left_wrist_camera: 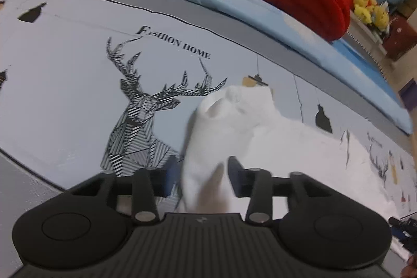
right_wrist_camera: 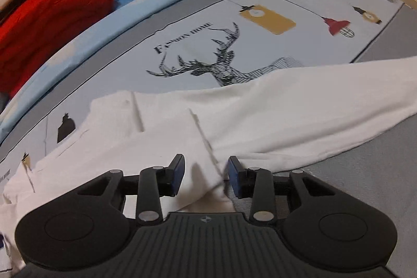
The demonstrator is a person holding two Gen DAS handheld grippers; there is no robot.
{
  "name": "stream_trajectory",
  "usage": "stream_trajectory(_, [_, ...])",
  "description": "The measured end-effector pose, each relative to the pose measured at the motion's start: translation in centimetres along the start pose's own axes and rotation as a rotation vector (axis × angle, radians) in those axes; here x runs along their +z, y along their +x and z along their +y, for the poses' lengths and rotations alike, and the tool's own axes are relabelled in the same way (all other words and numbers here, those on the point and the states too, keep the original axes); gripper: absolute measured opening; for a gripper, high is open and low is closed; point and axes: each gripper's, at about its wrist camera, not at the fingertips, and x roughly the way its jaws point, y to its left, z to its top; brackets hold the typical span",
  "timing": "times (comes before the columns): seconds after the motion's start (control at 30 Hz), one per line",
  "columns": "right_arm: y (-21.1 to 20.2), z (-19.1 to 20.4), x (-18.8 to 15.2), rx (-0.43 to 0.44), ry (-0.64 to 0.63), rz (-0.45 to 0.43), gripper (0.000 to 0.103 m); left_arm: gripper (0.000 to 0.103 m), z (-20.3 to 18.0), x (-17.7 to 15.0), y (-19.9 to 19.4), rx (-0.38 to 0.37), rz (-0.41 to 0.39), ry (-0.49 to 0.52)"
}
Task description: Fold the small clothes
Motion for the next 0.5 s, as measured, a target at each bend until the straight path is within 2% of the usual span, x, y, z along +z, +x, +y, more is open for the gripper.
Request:
stream_trajectory(0.07, [0.1, 0.2, 0.1, 0.004, -0.007, 0.006, 0.038, 0.049, -0.4, 0.3, 0.5, 0.018, -0.014, -0.007])
stream_trajectory(0.17, [0.1, 0.6, 0.0, 0.0, -0.019, 0.006, 0.038, 0.049, -0.7, 0.7, 0.8, 0.008, -0.029, -0.024])
stream_trajectory(0.3, [-0.2, 1.3, -0.1, 0.001, -0.053, -0.017, 0.038, 0.046, -1.4, 0.7, 1.3, 0.036, -0.049, 0.024])
stream_trajectory(0.33, [-0.3, 1.4, -0.1, 0.007, -0.059, -0.021, 0.038, 0.021, -1.5, 0.7, 1.4, 0.044, -0.051, 0.041])
stream_trajectory(0.37, [-0.3, 1.6, -0.2, 0.011, -0.067, -0.026, 0.038, 0.003, -1.4, 0.7, 1.7, 0.044, -0.05, 0.057])
stream_trajectory(0.5, [-0.3, 2.2, -0.2, 0.051, -0.083, -0.029, 0.038, 0.003, -1.6, 1.1, 0.8, 0.097, -0.129, 0.095])
